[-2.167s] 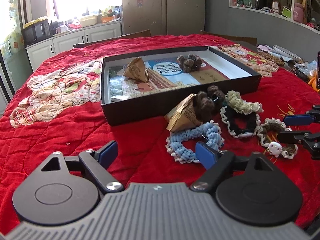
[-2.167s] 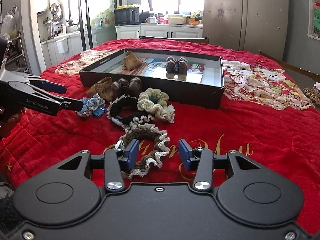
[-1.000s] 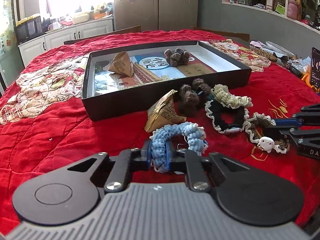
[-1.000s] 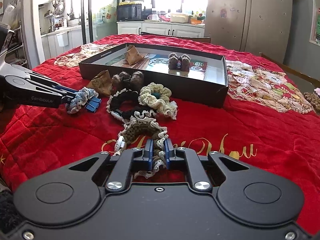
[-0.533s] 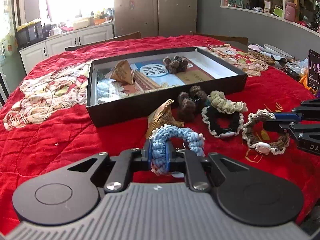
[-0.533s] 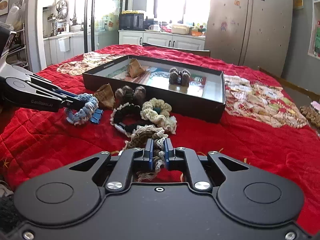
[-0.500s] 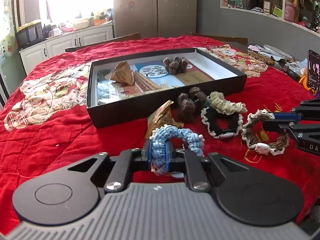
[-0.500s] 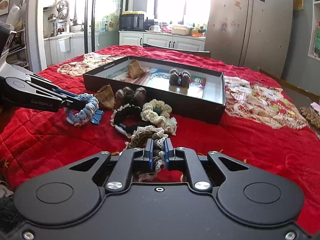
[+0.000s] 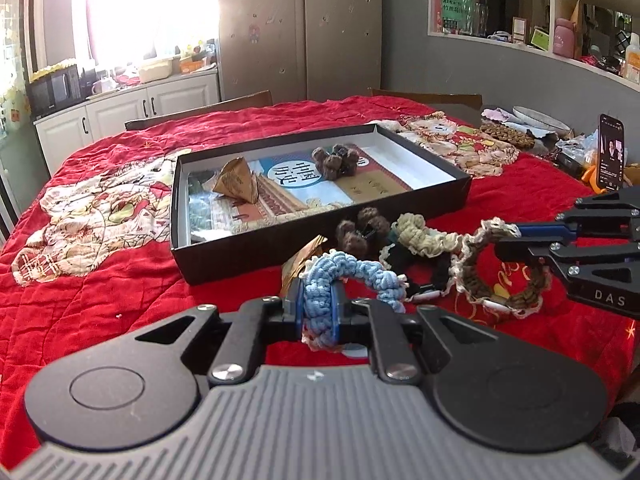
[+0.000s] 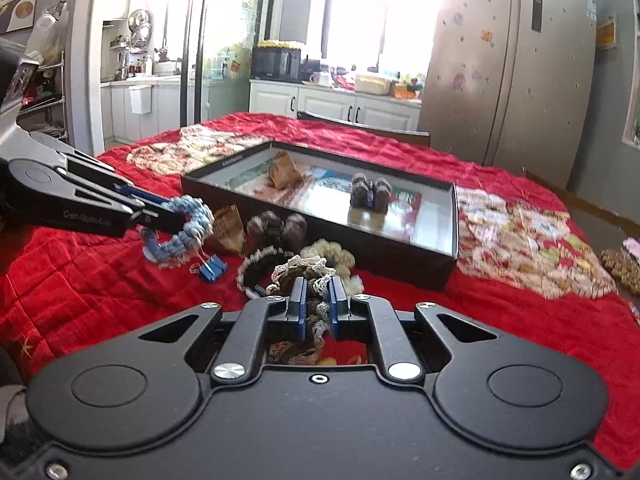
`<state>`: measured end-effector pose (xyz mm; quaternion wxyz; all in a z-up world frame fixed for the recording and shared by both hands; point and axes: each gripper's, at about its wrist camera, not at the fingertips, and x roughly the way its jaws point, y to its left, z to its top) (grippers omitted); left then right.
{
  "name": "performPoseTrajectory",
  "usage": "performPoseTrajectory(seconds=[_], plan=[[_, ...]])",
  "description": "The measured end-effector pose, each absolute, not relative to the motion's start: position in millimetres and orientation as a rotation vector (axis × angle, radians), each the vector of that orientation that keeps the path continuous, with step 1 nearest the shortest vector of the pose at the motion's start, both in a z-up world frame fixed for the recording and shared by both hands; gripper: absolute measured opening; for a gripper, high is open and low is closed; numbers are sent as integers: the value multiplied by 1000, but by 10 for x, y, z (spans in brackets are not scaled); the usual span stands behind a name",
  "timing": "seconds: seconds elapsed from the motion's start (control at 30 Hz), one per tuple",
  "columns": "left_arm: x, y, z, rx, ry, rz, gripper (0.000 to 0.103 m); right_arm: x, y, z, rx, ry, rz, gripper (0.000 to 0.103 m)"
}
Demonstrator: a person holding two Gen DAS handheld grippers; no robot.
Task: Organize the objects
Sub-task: 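Lift both scrunchies and carry them over the black box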
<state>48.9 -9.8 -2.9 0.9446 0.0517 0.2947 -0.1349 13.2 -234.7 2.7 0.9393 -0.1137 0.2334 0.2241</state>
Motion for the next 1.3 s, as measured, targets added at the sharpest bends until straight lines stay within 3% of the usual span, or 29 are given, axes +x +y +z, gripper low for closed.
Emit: performPoseTrajectory(seconds=[0.53,1.3], plan=[[683,-141,212,97,524,-266,16,415,-2115,364,-232,347,473,11],[1506,-255,489,73,457,-197,16,1431,-2091,598,-181,329,360,11]])
